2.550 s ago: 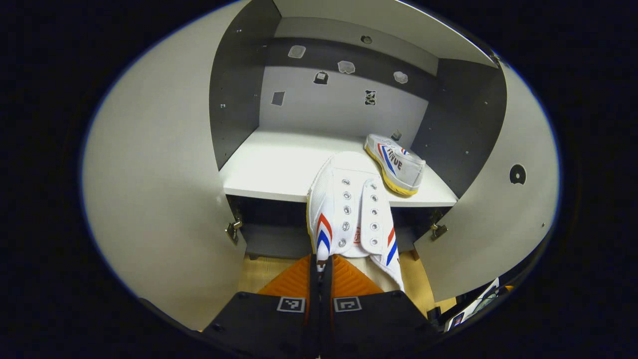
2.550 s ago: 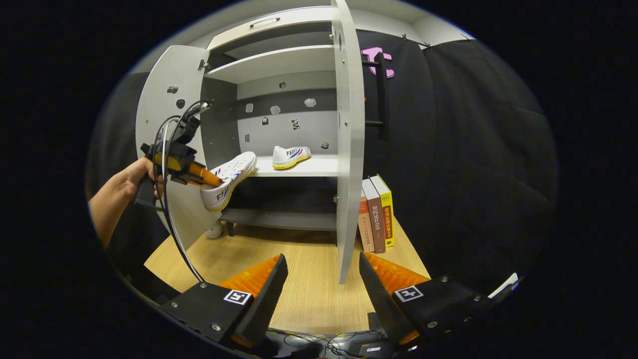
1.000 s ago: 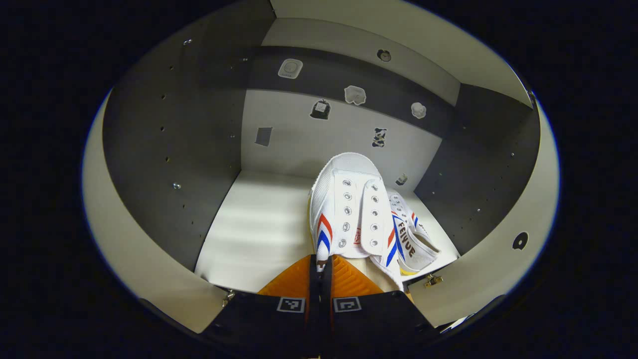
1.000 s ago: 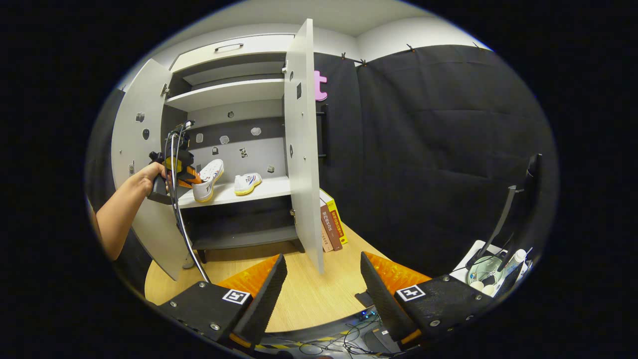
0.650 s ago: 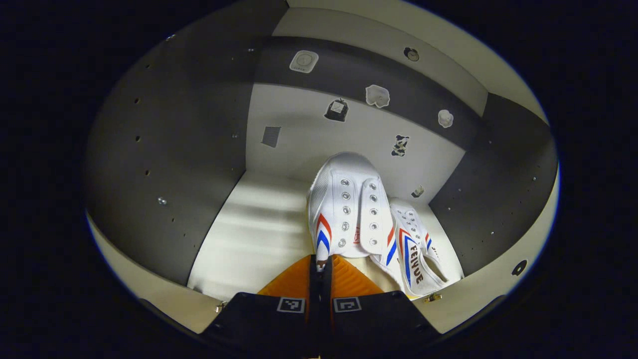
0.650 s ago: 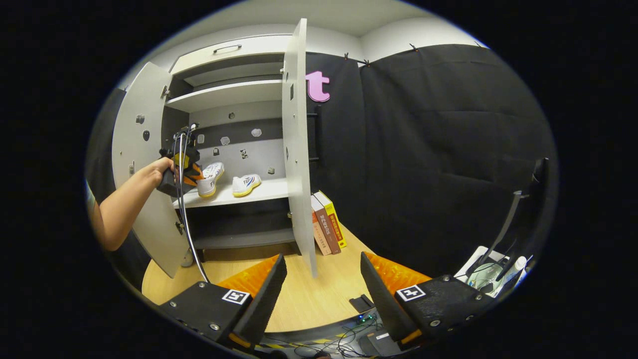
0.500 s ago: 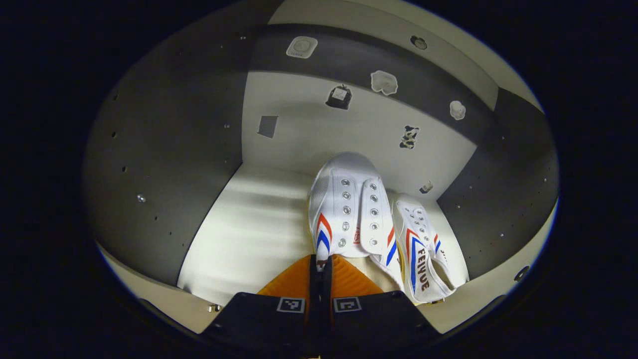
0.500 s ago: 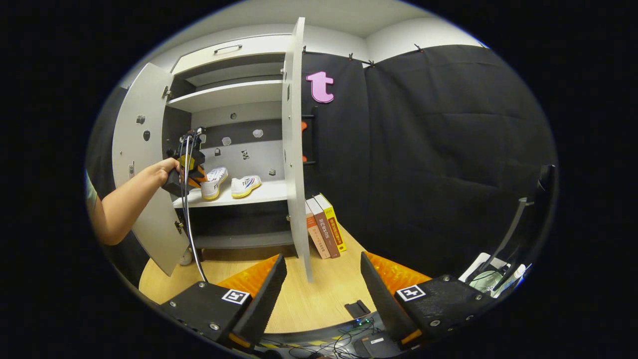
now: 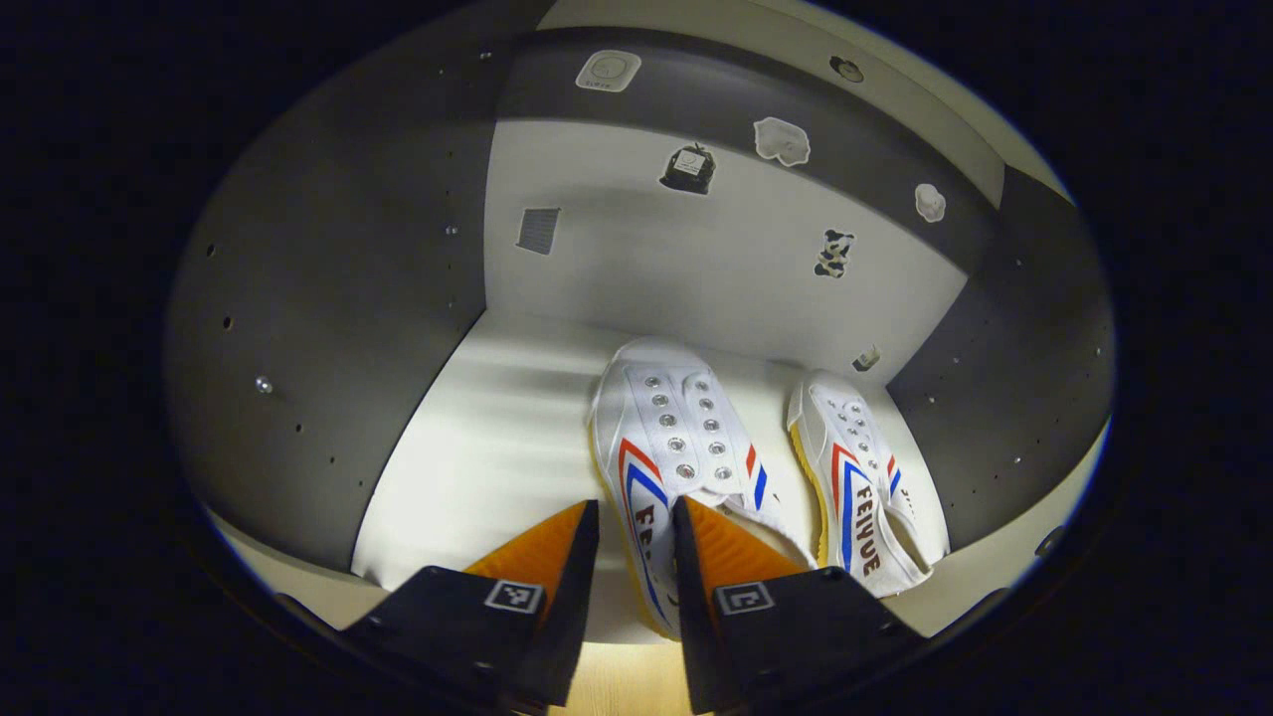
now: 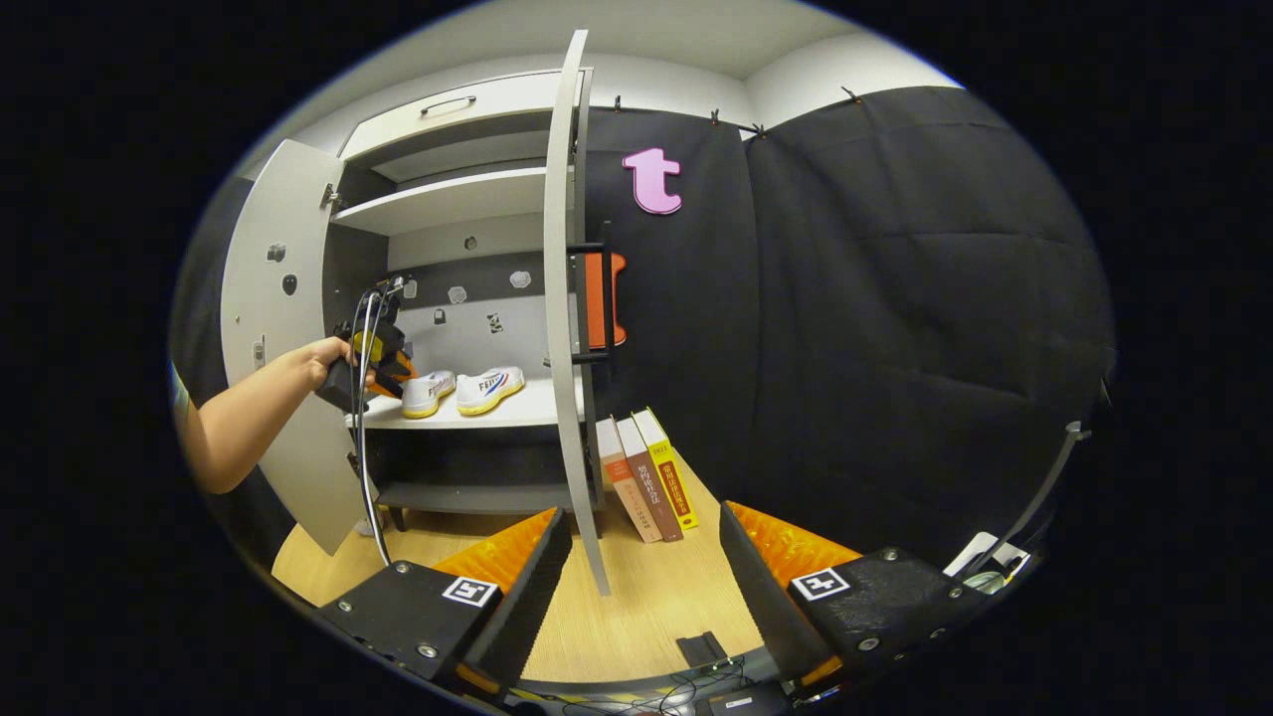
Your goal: Grab one shoe with the right hand and put it into the shoe cabinet, grab the other shoe with the left hand and put it into the shoe cabinet; then close the right door with the right hand and the left door with the left hand.
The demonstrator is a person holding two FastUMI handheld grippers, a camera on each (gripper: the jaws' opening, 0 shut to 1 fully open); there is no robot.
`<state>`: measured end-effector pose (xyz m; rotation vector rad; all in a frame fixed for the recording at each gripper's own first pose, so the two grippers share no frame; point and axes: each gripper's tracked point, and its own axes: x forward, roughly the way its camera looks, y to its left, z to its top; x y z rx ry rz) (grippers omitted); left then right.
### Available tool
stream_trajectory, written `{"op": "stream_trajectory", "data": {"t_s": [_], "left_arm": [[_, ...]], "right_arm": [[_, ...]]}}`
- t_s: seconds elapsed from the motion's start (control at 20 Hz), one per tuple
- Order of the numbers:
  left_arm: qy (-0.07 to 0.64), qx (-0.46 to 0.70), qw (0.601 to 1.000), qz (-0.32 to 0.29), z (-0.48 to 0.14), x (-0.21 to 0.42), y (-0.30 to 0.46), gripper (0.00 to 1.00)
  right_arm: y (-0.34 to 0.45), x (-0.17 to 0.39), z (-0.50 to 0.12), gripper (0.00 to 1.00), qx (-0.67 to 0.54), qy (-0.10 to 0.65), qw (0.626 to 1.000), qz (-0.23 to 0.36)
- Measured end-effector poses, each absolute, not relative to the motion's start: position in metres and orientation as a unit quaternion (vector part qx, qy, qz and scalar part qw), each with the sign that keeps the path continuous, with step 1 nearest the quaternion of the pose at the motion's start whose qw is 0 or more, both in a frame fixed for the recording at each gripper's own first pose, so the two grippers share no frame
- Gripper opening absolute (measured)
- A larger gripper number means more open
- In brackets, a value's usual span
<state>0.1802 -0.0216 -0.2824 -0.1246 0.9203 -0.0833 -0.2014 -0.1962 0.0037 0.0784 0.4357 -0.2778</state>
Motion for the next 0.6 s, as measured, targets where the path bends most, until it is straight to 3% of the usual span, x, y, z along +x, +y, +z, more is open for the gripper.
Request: {"op": "stream_trajectory", "data": {"t_s": [0.05,0.1,0.25,0.35,0.4,0.55,0.6], "left_arm": [[0.432,-0.050,0.899,-0.048,-0.276,0.177,-0.024,0.58],[0.421,-0.039,0.905,-0.054,-0.268,0.172,-0.024,0.60],[0.375,-0.016,0.923,-0.084,-0.234,0.152,-0.031,0.87],[0.344,0.000,0.934,-0.093,-0.213,0.135,-0.030,0.94],[0.330,0.002,0.939,-0.100,-0.203,0.124,-0.031,0.90],[0.293,-0.001,0.950,-0.108,-0.174,0.094,-0.027,0.94],[0.283,-0.005,0.953,-0.111,-0.166,0.084,-0.026,0.90]], "right_arm": [[-0.200,-0.192,0.007,0.92,0.038,0.210,0.967,-0.135],[-0.206,-0.183,0.009,0.92,0.038,0.206,0.969,-0.132],[-0.215,-0.157,0.017,0.92,0.036,0.193,0.974,-0.116],[-0.220,-0.142,0.025,0.92,0.033,0.185,0.977,-0.104],[-0.221,-0.135,0.028,0.92,0.031,0.180,0.978,-0.097],[-0.227,-0.119,0.037,0.92,0.026,0.168,0.982,-0.078],[-0.229,-0.117,0.039,0.92,0.025,0.164,0.983,-0.073]]}}
